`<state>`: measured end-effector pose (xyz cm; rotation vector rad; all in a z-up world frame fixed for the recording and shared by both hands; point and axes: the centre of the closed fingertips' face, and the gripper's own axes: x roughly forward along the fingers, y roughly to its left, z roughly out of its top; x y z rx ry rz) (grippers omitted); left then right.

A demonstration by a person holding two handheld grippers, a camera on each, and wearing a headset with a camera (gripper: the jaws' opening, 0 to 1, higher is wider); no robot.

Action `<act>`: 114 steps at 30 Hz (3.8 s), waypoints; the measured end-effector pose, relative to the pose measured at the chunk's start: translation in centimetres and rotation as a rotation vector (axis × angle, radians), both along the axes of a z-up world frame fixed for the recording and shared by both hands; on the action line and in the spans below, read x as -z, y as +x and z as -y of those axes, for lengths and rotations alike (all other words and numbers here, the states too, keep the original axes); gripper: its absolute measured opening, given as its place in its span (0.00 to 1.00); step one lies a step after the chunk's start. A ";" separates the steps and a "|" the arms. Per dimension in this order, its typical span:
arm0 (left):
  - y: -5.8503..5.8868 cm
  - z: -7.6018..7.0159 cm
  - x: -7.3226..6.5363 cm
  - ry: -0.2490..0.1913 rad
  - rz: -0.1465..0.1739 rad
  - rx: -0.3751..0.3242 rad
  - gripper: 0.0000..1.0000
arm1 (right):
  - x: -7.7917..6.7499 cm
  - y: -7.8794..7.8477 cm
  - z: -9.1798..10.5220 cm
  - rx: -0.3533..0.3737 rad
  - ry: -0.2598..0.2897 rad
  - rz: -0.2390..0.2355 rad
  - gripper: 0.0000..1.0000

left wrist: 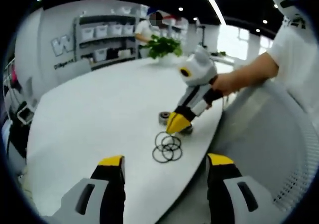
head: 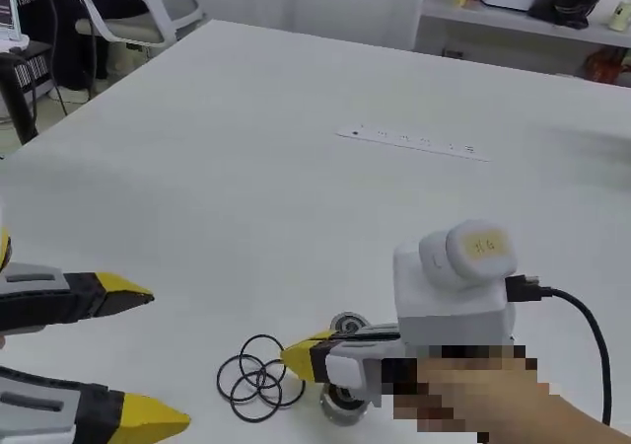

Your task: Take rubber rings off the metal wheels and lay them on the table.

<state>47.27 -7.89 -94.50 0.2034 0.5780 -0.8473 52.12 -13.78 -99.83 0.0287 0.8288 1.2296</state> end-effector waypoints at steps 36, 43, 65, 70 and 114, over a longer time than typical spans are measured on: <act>0.6 -0.7 -0.4 -0.050 0.000 -0.065 0.70 | -1.4 1.4 1.0 -0.042 -0.071 0.181 0.12; 0.6 -0.8 -0.3 -0.044 0.003 -0.068 0.72 | -3.6 1.3 1.1 -0.035 0.001 0.156 0.20; 0.5 -0.1 -0.5 -0.090 -0.017 -0.066 0.86 | -9.4 0.1 5.7 -0.039 0.086 0.226 0.61; 0.4 0.1 -0.4 -0.092 -0.020 -0.060 0.89 | -9.9 0.0 7.7 -0.016 0.095 0.253 0.69; -0.5 0.1 -0.2 -0.084 -0.030 -0.070 0.99 | -3.1 -3.6 17.0 0.146 -0.097 0.181 0.97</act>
